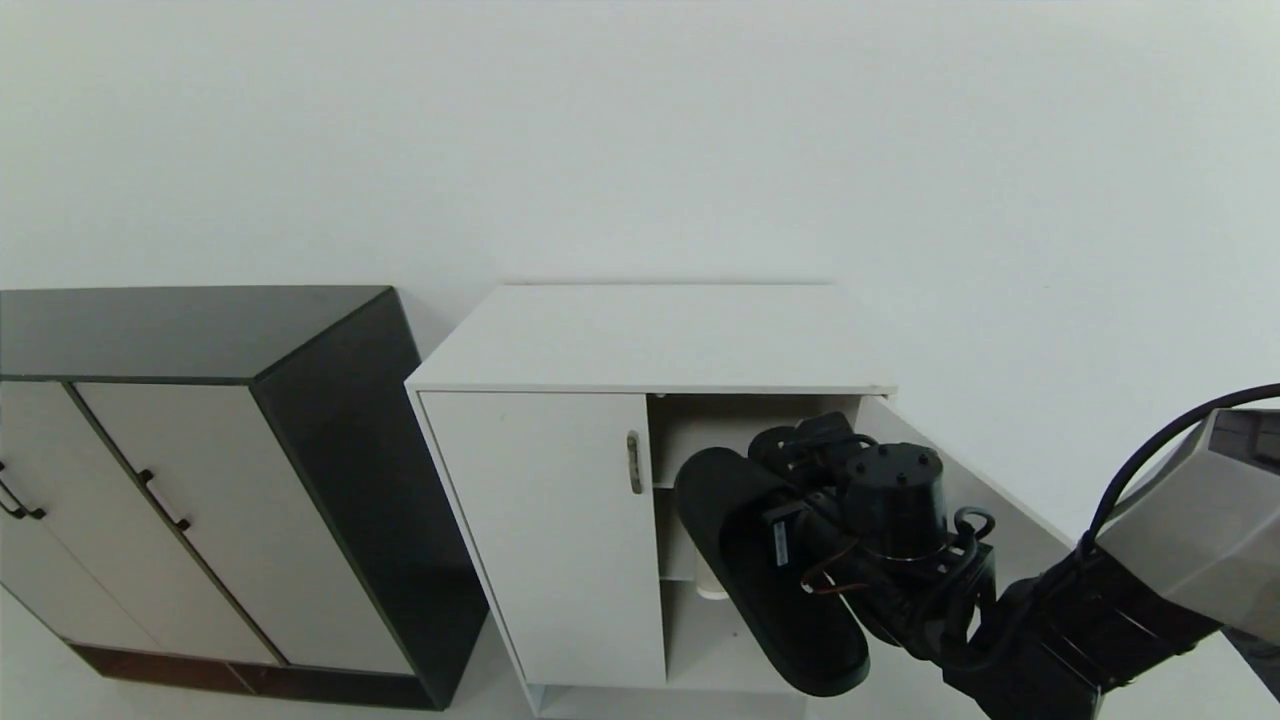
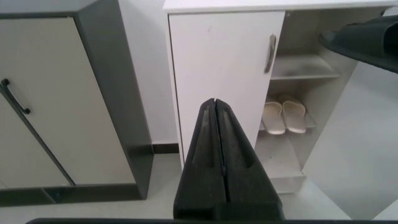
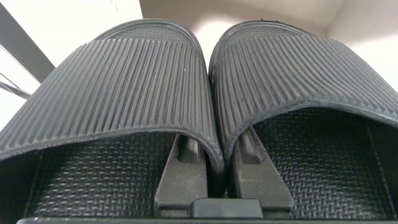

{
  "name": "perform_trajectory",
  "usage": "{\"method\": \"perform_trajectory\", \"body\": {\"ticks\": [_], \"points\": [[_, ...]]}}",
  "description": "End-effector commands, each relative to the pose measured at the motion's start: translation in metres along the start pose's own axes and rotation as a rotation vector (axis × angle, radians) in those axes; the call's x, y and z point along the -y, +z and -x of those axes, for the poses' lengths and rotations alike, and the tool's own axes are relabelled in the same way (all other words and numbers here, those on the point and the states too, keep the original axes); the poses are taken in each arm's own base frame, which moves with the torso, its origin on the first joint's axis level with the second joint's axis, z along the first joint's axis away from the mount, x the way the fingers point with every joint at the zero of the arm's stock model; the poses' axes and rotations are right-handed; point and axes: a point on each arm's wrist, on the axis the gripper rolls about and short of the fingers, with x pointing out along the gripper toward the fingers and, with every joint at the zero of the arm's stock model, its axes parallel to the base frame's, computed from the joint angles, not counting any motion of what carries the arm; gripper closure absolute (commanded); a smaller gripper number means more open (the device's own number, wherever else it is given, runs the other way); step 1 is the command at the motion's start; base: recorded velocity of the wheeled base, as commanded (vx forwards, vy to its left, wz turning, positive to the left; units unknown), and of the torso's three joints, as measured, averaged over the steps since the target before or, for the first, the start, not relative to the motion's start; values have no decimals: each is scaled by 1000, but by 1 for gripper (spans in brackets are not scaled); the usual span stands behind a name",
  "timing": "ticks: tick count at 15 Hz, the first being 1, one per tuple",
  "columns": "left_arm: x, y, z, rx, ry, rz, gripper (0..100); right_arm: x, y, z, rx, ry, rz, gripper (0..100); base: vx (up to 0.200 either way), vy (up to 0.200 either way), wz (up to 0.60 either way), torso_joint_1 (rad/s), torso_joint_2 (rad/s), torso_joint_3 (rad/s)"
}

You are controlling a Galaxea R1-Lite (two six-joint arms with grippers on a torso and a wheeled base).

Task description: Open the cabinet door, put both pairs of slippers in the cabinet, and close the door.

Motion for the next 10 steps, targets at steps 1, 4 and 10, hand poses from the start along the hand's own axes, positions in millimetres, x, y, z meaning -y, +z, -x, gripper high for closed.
{"method": "perform_trajectory", "body": {"ticks": [1,4,10], "points": [[0,0,0,-1,-1,0,100,-1,-3,-1,-7,0,3,100,0,0,0,-217,540,310],[0,0,0,-2,-1,0,100,-1,-4,-2,-10,0,4,100,0,0,0,-216,538,318],[0,0,0,-1,-1,0,100,0,-5,-1,-14,0,7,100,0,0,0,-194,509,312]]}}
